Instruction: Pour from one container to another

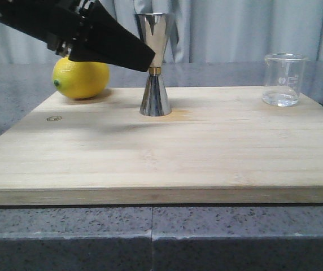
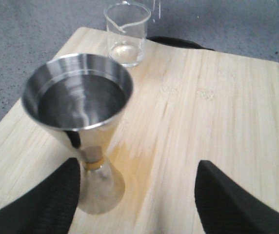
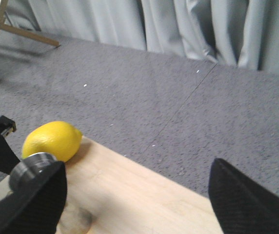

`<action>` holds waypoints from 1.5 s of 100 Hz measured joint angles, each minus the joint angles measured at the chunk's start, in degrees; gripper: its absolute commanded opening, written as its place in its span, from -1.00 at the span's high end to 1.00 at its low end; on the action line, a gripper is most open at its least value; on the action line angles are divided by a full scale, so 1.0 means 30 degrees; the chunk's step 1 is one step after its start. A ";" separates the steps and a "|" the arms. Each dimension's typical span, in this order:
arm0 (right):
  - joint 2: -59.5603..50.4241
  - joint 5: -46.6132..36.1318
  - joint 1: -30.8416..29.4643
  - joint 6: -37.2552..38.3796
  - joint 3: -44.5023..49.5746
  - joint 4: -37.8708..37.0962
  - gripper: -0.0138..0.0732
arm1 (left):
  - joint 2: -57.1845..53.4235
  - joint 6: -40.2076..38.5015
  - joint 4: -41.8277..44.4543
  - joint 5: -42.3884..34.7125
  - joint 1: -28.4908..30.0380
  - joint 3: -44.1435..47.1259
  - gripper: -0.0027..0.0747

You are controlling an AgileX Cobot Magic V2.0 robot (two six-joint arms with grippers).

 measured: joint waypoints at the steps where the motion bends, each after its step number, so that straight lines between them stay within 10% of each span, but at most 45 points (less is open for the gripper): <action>1: 0.0000 -0.0055 0.0000 0.0122 -0.0002 -0.0038 -0.60 | -0.0081 -0.0158 0.0182 0.0000 0.0000 0.0005 -0.28; 55: -0.1688 -0.1786 -0.0165 0.1650 -0.0032 -0.0128 -0.59 | -0.6900 -1.8952 1.8918 0.1104 0.0000 -0.2698 -0.26; 79: -0.3564 -0.2651 -0.1651 0.2809 0.0009 -0.0128 -0.59 | -0.9219 -2.7117 2.2866 0.1401 0.2026 -0.2008 -0.26; 150: -0.9641 -0.2548 -0.5983 0.4328 0.4500 -0.0128 -0.59 | -1.5730 -3.1111 2.2816 -0.1921 0.5669 0.3784 -0.26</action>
